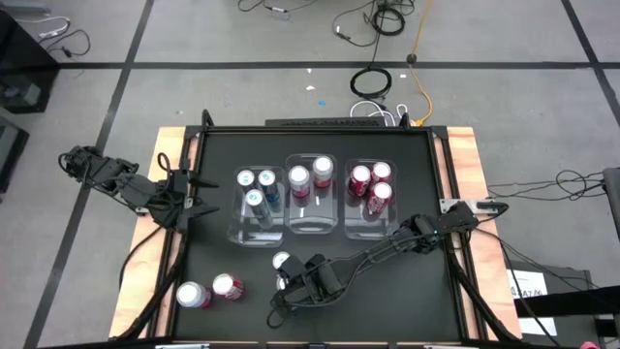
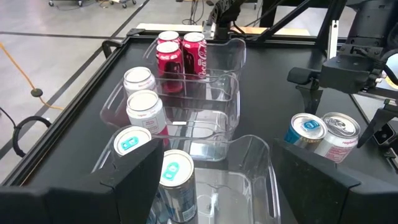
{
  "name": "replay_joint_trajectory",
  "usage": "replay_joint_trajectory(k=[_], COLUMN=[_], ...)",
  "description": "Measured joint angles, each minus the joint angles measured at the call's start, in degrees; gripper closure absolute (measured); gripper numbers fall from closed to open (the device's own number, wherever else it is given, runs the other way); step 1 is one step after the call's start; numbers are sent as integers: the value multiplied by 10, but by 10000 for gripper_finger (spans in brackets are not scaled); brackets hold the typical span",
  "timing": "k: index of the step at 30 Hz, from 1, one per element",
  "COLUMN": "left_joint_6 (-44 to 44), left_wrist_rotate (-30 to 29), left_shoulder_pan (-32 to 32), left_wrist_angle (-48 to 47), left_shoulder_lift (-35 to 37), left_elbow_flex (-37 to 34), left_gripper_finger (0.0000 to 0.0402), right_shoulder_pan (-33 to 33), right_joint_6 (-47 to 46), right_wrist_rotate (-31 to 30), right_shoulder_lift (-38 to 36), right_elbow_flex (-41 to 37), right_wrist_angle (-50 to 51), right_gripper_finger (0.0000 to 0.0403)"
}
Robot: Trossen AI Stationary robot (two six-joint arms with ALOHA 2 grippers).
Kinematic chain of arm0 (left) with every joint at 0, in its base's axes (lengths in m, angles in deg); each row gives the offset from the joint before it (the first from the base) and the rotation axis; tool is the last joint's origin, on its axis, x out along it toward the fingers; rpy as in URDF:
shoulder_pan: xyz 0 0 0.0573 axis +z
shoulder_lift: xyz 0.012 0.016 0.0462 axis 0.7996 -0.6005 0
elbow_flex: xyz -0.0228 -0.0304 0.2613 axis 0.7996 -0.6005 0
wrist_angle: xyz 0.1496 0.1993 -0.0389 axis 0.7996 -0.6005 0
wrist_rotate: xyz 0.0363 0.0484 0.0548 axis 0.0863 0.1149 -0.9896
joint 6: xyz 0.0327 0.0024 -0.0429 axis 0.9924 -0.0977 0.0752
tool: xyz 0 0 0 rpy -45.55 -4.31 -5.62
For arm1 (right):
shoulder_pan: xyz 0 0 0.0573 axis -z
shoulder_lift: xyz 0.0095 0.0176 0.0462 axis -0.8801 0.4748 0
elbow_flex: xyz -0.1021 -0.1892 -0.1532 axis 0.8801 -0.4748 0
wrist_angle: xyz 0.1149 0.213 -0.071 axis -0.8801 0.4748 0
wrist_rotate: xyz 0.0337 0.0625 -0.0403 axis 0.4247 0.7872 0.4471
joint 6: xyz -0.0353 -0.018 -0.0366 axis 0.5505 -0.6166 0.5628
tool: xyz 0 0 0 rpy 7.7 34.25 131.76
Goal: Sort soda cans
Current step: Put the bottom center red and white soda can into the middle transparent bin
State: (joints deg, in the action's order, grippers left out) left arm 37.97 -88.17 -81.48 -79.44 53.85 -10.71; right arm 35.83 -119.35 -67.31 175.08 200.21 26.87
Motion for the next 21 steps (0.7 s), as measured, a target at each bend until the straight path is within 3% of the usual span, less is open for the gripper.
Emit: replay_joint_trajectory(k=[21], left_joint_6=[0], left_wrist_rotate=[6], left_shoulder_pan=[0], left_wrist_angle=[-2], left_shoulder_lift=[0], left_elbow_flex=[0], left_gripper_finger=[97], right_shoulder_pan=[4], right_joint_6=[-25], right_wrist_rotate=[13], right_shoulder_lift=[13], right_elbow_flex=[-2], right_wrist_angle=[-2], right_gripper_finger=[23])
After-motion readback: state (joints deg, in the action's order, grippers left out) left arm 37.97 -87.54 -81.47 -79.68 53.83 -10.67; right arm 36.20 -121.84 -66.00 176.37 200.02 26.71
